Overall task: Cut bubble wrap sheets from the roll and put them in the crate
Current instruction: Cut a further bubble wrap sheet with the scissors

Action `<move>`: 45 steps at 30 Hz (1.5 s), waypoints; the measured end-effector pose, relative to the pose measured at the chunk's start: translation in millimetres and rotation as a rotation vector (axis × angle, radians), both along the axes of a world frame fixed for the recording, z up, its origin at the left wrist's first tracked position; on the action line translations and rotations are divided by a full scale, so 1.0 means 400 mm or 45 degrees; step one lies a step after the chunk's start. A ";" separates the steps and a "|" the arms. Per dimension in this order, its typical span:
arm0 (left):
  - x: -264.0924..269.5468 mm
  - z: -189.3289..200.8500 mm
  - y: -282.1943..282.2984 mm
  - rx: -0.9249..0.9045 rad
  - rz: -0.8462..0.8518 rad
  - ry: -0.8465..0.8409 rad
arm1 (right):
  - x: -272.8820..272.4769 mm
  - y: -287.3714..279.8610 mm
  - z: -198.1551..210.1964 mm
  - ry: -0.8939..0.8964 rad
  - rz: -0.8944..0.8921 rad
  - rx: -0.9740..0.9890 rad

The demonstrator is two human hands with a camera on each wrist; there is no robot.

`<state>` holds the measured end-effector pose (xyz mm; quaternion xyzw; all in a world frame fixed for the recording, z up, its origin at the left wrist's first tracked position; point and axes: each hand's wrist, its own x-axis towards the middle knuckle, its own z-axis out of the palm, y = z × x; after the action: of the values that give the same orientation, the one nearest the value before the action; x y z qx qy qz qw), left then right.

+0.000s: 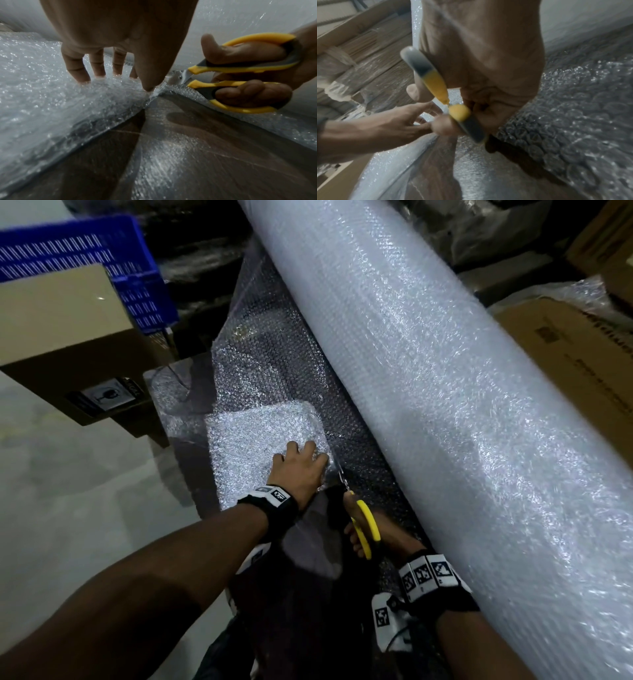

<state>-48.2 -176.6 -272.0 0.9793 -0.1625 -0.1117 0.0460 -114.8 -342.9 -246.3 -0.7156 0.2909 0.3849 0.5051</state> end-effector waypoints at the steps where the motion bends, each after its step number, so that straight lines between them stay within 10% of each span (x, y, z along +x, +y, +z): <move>1: 0.002 0.001 0.001 0.002 -0.001 0.008 | 0.000 0.001 0.000 -0.025 -0.010 -0.014; 45: 0.021 0.016 0.025 0.028 -0.093 0.040 | -0.008 -0.024 0.029 0.023 0.079 0.025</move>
<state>-39.7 -166.7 -265.4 0.9713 -0.1960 -0.1304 0.0336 -118.1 -352.4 -234.6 -0.7158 0.2694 0.4095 0.4973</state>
